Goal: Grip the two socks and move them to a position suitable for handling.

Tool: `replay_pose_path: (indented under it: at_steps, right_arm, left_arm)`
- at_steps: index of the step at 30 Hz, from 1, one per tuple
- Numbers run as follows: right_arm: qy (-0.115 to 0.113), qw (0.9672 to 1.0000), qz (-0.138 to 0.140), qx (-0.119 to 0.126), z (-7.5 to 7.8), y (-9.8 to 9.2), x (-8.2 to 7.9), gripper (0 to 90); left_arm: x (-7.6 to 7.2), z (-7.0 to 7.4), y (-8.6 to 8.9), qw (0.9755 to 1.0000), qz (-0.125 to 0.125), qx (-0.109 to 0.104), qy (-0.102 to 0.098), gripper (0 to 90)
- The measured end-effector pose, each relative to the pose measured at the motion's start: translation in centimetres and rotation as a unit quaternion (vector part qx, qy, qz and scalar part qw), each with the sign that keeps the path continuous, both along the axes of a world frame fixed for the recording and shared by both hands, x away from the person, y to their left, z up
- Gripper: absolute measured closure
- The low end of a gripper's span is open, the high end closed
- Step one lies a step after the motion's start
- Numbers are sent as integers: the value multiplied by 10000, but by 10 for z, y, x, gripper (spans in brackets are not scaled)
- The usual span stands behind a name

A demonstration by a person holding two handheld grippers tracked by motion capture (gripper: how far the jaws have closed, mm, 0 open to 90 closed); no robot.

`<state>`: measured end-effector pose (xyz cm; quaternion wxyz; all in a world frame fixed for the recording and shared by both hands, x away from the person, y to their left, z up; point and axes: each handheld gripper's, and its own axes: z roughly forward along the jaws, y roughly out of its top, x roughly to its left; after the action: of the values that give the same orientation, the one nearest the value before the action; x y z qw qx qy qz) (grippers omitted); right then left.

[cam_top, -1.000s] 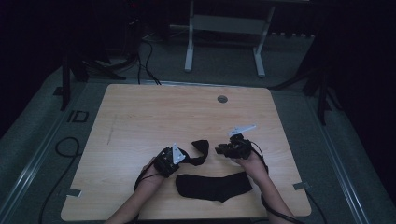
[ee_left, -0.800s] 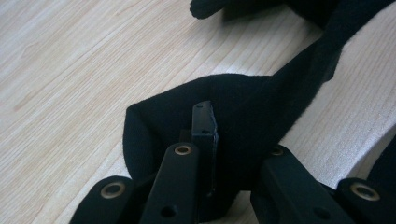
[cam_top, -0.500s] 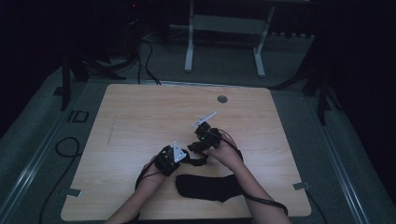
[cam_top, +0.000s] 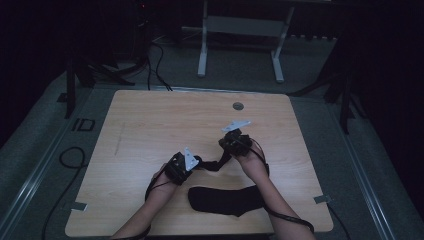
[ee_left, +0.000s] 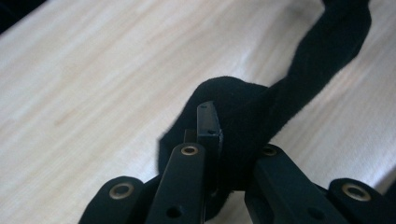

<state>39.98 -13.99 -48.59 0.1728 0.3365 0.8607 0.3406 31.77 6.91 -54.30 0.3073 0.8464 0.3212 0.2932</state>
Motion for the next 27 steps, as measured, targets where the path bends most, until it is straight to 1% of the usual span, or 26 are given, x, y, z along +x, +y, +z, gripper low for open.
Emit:
replay_pose_path:
  at_steps: [1,2,3,5,6,8,9,10,11,12,13,14,16,17,19,20,21,22,25,26,27]
  right_arm:
    - [-36,9999,-52,104,4,-6,0,880]
    - [-92,9997,-122,194,8,-11,0,879]
    - [-105,9993,-125,327,12,-18,0,879]
    - [-182,9978,-124,621,15,-30,0,878]
    - [-192,9972,-129,710,14,-36,0,878]
    - [-205,9966,-249,764,10,-46,0,878]
    - [-159,9966,-276,762,6,-50,0,878]
    - [-118,9962,-288,815,2,-55,0,878]
    - [-86,9957,-279,883,-2,-59,-1,878]
    - [-81,9956,-291,884,-7,-63,-3,878]
    - [-44,9956,-302,886,-11,-67,-4,878]
    - [-22,9952,-320,922,-15,-71,-6,878]
    - [-50,9944,-341,997,-21,-78,-10,878]
    - [-22,9935,-331,1085,-23,-82,-12,878]
    - [-43,9929,-332,1141,-26,-87,-15,879]
    - [-47,9927,-353,1153,-26,-89,-15,879]
    - [-32,9922,-378,1189,-26,-90,-14,878]
    - [-9,9917,-399,1219,-26,-91,-13,878]
    - [-46,9904,-429,1314,-22,-91,-10,879]
    - [-82,9900,-445,1339,-20,-90,-9,878]
    - [-76,9896,-429,1372,-19,-90,-8,879]
  left_arm:
    - [0,1,-2,9999,25,70,-89,879]
    - [-1,3,-5,9995,53,215,-236,879]
    - [0,4,-8,9993,27,243,-295,878]
    - [1,5,-13,9994,-22,226,-270,877]
    - [2,4,-14,9996,-65,215,-181,877]
    - [5,1,-16,9998,-125,154,4,875]
    - [5,0,-17,9998,-117,157,33,875]
    - [6,-1,-17,9998,-121,138,73,875]
    - [6,-2,-16,9997,-154,108,153,863]
    - [5,-3,-15,9997,-174,78,181,858]
    - [5,-4,-15,9994,-223,121,233,842]
    - [4,-5,-14,9992,-264,199,230,839]
    - [3,-6,-11,9990,-282,200,284,823]
    - [3,-7,-10,9989,-290,236,293,821]
    - [3,-9,-7,9987,-290,284,307,819]
    - [3,-10,-7,9987,-264,286,315,788]
    - [4,-11,-6,9987,-267,287,327,788]
    - [4,-11,-5,9986,-273,292,334,788]
    - [4,-13,-5,9985,-269,347,340,788]
    - [4,-14,-5,9985,-247,375,314,789]
    - [4,-14,-4,9986,-227,373,286,827]
